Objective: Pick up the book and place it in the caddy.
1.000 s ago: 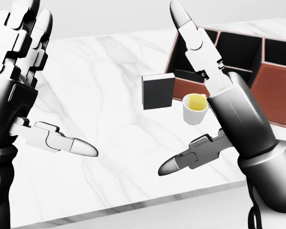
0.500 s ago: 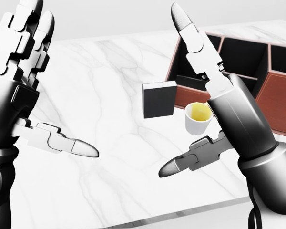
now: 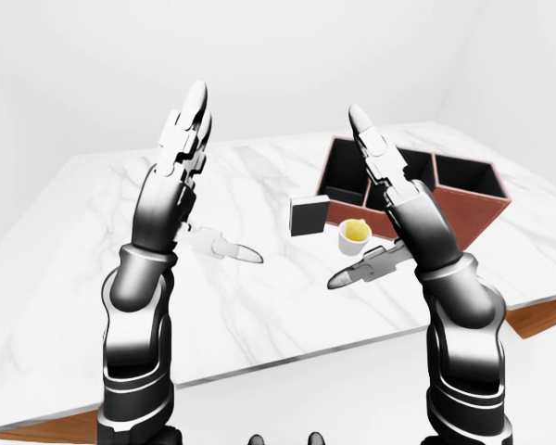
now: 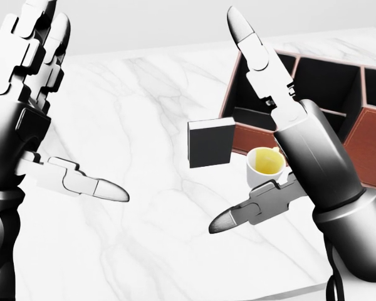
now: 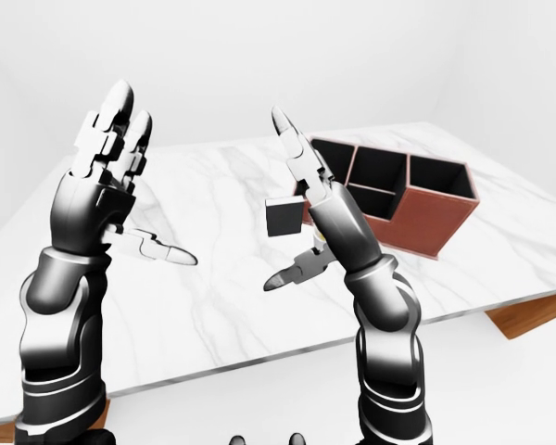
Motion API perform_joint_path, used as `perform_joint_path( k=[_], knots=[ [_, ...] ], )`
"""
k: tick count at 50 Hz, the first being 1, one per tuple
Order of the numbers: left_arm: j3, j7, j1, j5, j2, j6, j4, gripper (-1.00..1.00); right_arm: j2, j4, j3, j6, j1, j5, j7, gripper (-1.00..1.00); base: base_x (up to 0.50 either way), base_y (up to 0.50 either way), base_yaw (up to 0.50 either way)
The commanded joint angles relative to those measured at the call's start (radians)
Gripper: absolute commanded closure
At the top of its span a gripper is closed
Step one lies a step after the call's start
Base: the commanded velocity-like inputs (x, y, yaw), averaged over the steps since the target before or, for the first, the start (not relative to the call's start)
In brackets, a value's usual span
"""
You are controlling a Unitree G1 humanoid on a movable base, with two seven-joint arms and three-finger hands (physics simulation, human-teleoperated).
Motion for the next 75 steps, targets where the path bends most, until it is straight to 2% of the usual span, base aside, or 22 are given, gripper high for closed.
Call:
perform_joint_path(
  k=[1, 6, 12, 42, 75],
  knots=[
    [0.022, 0.038, -0.044, 0.010, 0.020, 0.000, 0.086, -1.00, -0.001, -0.004, -0.002, 0.000, -0.001, 0.003, 0.000, -1.00, 0.14, -0.03, 0.00],
    [0.046, 0.061, -0.082, -0.013, 0.042, 0.000, 0.139, -1.00, -0.001, -0.001, -0.002, 0.000, -0.005, 0.004, -0.002, -1.00, 0.14, -0.02, 0.00],
    [0.042, 0.072, -0.081, -0.020, 0.048, 0.000, 0.150, -1.00, 0.001, 0.005, -0.001, 0.000, -0.002, 0.007, -0.007, -1.00, 0.14, -0.02, 0.00],
    [0.024, 0.047, -0.038, -0.002, 0.032, 0.000, 0.082, -1.00, -0.001, -0.013, -0.002, 0.000, 0.011, 0.009, -0.004, -1.00, 0.14, -0.02, 0.00],
    [0.021, 0.040, -0.031, 0.007, 0.025, 0.000, 0.076, -1.00, 0.008, 0.014, 0.007, 0.000, 0.021, 0.003, -0.019, -1.00, 0.13, -0.02, 0.00]
  ],
)
